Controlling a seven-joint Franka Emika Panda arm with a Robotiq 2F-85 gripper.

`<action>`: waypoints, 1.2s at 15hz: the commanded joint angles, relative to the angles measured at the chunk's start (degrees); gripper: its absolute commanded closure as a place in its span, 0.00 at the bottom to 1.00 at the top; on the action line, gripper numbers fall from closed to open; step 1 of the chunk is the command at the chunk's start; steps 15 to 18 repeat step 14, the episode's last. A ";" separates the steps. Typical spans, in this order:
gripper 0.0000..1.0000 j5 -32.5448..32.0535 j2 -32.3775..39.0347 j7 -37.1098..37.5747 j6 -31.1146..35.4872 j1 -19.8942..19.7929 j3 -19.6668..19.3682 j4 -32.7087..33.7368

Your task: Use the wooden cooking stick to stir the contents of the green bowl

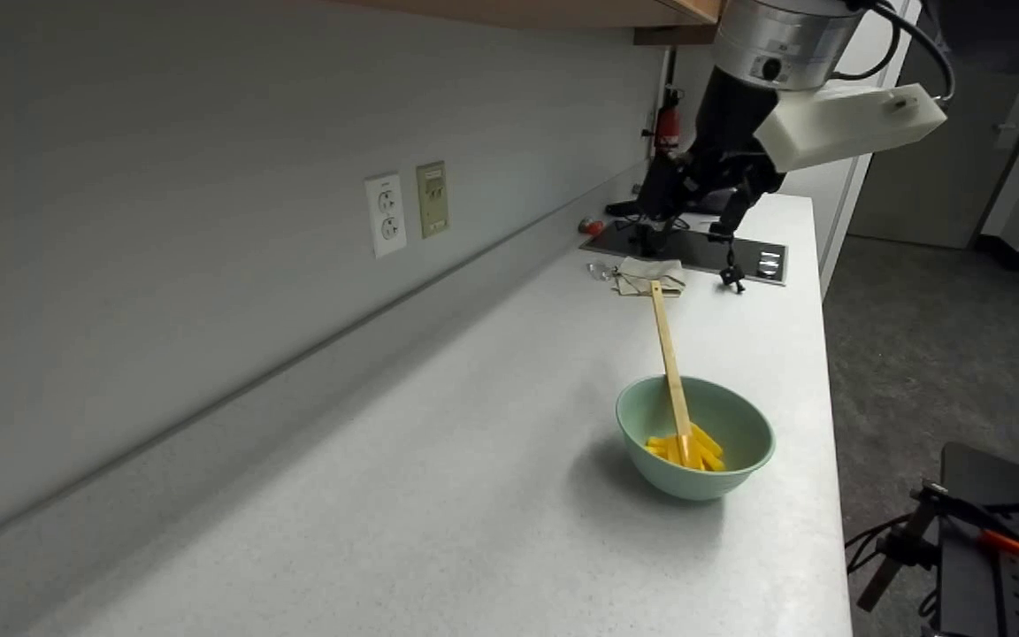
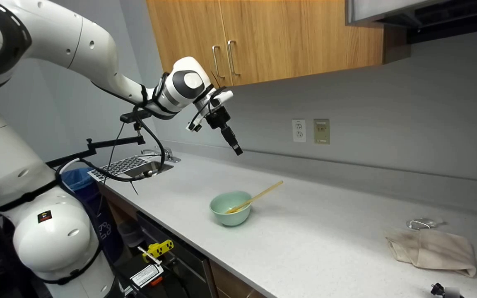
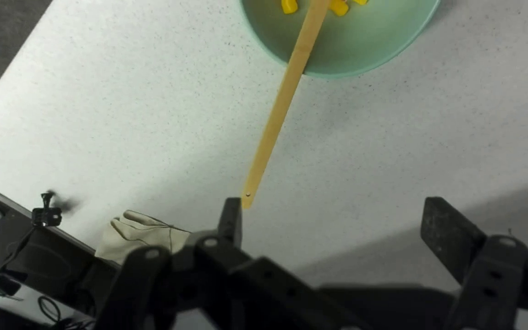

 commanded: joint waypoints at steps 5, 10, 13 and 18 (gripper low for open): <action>0.00 1.30 -3.77 -8.20 0.38 -2.07 3.12 -3.08; 0.00 1.43 -5.88 -8.88 0.74 -2.13 3.84 -5.08; 0.00 1.43 -5.93 -8.93 0.77 -2.13 3.84 -5.15; 0.00 1.43 -5.93 -8.94 0.77 -2.13 3.84 -5.15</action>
